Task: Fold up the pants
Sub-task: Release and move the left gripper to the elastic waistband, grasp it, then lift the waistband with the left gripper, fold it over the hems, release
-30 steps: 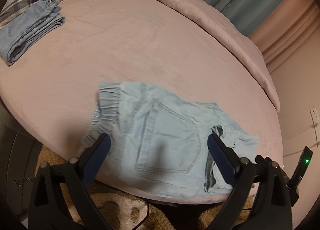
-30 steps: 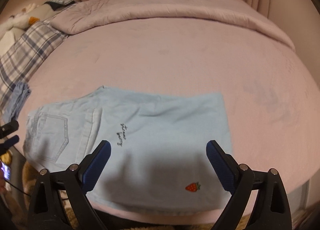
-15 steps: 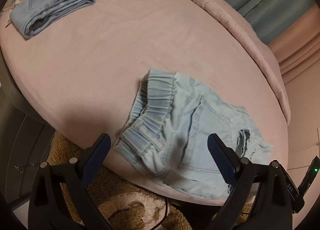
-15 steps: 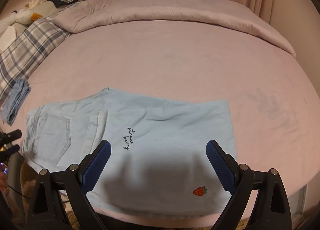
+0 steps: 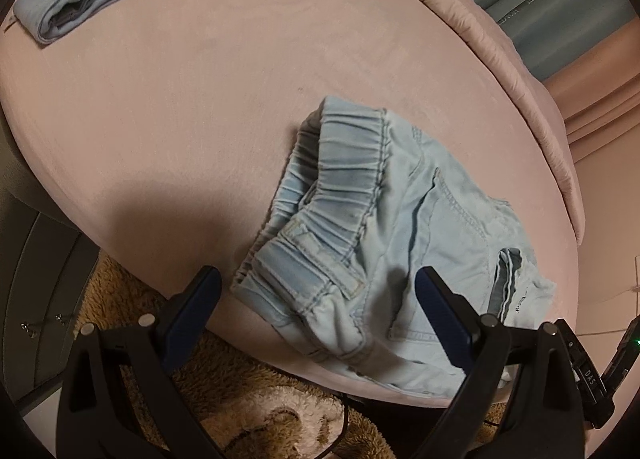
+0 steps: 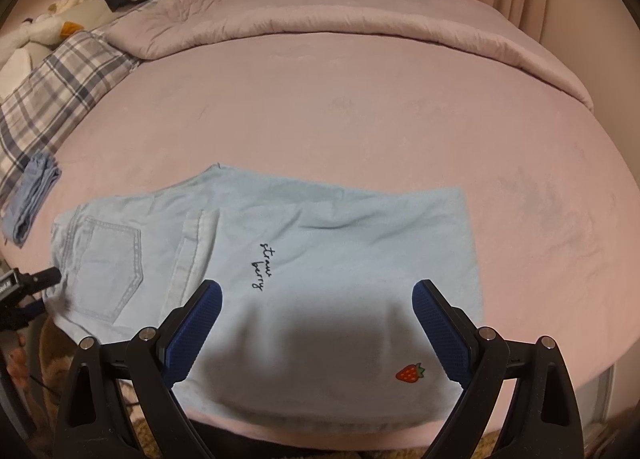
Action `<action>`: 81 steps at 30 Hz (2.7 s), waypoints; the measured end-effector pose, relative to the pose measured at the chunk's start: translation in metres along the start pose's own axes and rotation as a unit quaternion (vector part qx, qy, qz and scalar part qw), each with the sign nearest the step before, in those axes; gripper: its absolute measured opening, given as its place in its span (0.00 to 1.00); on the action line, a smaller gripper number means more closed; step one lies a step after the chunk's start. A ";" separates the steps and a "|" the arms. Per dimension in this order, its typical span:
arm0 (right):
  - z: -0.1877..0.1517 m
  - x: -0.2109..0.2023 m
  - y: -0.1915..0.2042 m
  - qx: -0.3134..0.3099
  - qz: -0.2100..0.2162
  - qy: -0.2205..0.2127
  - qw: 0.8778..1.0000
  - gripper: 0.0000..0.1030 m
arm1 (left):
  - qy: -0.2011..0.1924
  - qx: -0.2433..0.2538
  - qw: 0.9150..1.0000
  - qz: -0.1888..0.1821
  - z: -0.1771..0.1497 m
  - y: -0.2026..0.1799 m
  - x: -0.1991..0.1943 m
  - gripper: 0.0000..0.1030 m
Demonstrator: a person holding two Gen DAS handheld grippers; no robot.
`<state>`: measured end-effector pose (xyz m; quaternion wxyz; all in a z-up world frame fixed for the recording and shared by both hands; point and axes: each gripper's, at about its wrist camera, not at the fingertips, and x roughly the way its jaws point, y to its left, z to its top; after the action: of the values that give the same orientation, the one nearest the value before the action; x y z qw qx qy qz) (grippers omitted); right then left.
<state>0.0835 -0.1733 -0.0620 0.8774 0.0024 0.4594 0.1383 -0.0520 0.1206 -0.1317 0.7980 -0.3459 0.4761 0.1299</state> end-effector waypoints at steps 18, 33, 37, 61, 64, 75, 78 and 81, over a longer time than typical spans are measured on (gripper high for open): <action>-0.003 0.010 0.001 -0.001 0.002 0.017 1.000 0.93 | -0.009 0.014 1.000 0.005 -0.001 0.001 0.009 0.95; -0.006 0.012 -0.005 0.006 -0.005 0.020 1.000 0.93 | -0.004 0.040 0.999 0.003 -0.015 -0.013 0.011 0.85; -0.007 0.012 -0.007 0.003 -0.001 0.020 1.000 0.93 | -0.002 0.014 1.000 -0.012 -0.009 -0.006 0.009 0.75; -0.011 0.009 -0.016 0.018 0.001 0.021 1.000 0.93 | -0.003 -0.017 0.998 -0.057 -0.002 0.003 0.000 0.35; -0.012 0.008 -0.015 0.017 0.000 0.020 1.000 0.93 | -0.002 -0.018 0.998 -0.059 -0.002 0.002 -0.004 0.33; -0.010 0.008 -0.017 0.018 0.000 0.018 1.000 0.93 | -0.021 0.002 0.998 -0.056 -0.001 -0.015 -0.021 0.30; -0.010 0.007 -0.018 0.020 0.000 0.017 1.000 0.93 | -0.028 0.014 0.998 -0.055 -0.001 -0.023 -0.026 0.30; -0.010 0.007 -0.020 0.024 0.001 0.016 1.000 0.93 | -0.033 0.023 0.998 -0.054 -0.002 -0.029 -0.029 0.29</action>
<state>0.0842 -0.1918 -0.0760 0.8692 0.0217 0.4769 0.1285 -0.0528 0.1015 -0.0955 0.8269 -0.3477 0.4334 0.0868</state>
